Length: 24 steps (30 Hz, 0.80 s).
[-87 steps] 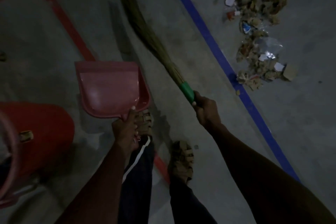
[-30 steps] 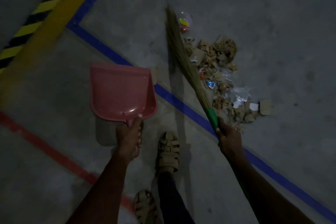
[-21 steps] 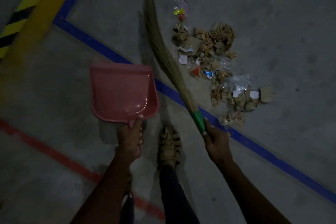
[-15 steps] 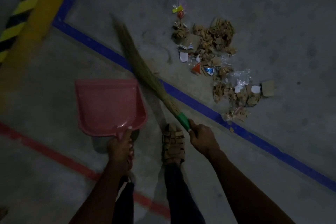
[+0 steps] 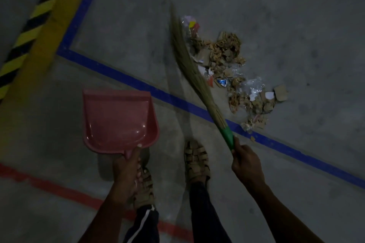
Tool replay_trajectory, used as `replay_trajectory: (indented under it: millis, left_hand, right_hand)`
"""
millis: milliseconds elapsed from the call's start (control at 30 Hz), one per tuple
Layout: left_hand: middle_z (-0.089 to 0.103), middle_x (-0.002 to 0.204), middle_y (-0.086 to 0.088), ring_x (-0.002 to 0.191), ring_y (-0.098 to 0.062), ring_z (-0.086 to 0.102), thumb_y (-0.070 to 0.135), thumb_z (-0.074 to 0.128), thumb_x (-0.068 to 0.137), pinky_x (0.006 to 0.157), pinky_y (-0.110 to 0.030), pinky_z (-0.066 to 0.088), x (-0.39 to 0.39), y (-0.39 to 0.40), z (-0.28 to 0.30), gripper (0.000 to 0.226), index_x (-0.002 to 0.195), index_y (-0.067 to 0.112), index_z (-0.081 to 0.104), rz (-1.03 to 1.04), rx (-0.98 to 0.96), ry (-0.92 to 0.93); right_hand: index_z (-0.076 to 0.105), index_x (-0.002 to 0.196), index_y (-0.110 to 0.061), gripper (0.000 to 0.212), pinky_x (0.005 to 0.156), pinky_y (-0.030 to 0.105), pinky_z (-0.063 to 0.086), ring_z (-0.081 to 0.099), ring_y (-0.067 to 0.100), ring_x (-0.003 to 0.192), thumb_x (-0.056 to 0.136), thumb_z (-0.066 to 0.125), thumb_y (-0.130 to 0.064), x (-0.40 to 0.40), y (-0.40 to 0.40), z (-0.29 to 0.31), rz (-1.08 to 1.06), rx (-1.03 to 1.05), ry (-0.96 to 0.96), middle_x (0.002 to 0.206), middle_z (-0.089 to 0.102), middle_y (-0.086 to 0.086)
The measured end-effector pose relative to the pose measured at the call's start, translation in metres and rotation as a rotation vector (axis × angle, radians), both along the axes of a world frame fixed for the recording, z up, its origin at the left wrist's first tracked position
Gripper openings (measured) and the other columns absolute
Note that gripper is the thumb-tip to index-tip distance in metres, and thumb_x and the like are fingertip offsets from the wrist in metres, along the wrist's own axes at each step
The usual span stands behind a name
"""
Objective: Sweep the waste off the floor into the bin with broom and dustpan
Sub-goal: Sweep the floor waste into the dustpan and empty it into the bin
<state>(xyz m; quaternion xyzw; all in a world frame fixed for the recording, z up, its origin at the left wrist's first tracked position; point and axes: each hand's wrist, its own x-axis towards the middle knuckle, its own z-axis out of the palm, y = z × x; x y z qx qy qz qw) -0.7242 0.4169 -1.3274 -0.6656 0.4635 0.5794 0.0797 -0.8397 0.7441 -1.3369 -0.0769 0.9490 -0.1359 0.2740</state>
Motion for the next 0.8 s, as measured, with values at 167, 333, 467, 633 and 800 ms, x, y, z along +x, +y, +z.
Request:
replay_trajectory:
  millis: [167, 333, 467, 633, 800]
  left_hand:
    - [0.044, 0.051, -0.004, 0.036, -0.016, 0.036, 0.042, 0.077, 0.087, 0.041, -0.019, 0.031, -0.013, -0.006, -0.007, 0.042, 0.071, 0.011, 0.053, 0.004, -0.001, 0.020]
    - [0.047, 0.049, -0.002, 0.036, -0.015, 0.037, 0.041, 0.077, 0.087, 0.040, -0.020, 0.031, -0.018, -0.007, -0.012, 0.042, 0.068, 0.011, 0.055, -0.016, -0.012, 0.024]
    - [0.048, 0.053, -0.003, 0.038, -0.016, 0.037, 0.042, 0.078, 0.086, 0.044, -0.021, 0.031, -0.013, -0.007, -0.013, 0.036, 0.072, 0.015, 0.058, -0.046, 0.004, 0.039]
    - [0.045, 0.050, -0.004, 0.041, -0.016, 0.036, 0.034, 0.077, 0.089, 0.050, -0.022, 0.031, -0.009, 0.000, -0.009, 0.034, 0.073, 0.014, 0.055, -0.064, -0.025, 0.057]
    - [0.048, 0.054, -0.007, 0.043, -0.018, 0.039, 0.041, 0.079, 0.086, 0.053, -0.026, 0.035, -0.006, 0.003, -0.011, 0.038, 0.073, 0.014, 0.055, -0.150, -0.009, 0.036]
  right_hand:
    - [0.037, 0.150, -0.013, 0.056, 0.056, 0.028, 0.037, 0.050, 0.019, 0.066, 0.096, 0.044, -0.025, -0.027, -0.064, -0.008, -0.051, -0.232, -0.009, 0.079, 0.057, 0.006]
    - [0.039, 0.147, -0.019, 0.043, 0.058, 0.037, 0.056, 0.061, 0.019, 0.068, 0.105, 0.041, -0.022, -0.098, -0.157, -0.012, -0.320, -0.391, -0.245, 0.089, 0.062, 0.009]
    - [0.048, 0.134, -0.007, 0.034, 0.055, 0.034, 0.056, 0.063, 0.025, 0.069, 0.104, 0.040, -0.019, -0.147, -0.195, -0.025, -0.550, -0.438, -0.382, 0.103, 0.061, 0.017]
    - [0.049, 0.134, -0.006, 0.036, 0.049, 0.030, 0.053, 0.063, 0.024, 0.067, 0.102, 0.042, -0.019, -0.137, -0.169, -0.037, -0.758, -0.432, -0.476, 0.101, 0.061, 0.016]
    - [0.042, 0.147, -0.019, 0.044, 0.049, 0.028, 0.051, 0.061, 0.023, 0.067, 0.104, 0.042, -0.023, -0.061, -0.084, -0.032, -0.797, -0.374, -0.475, 0.104, 0.062, 0.018]
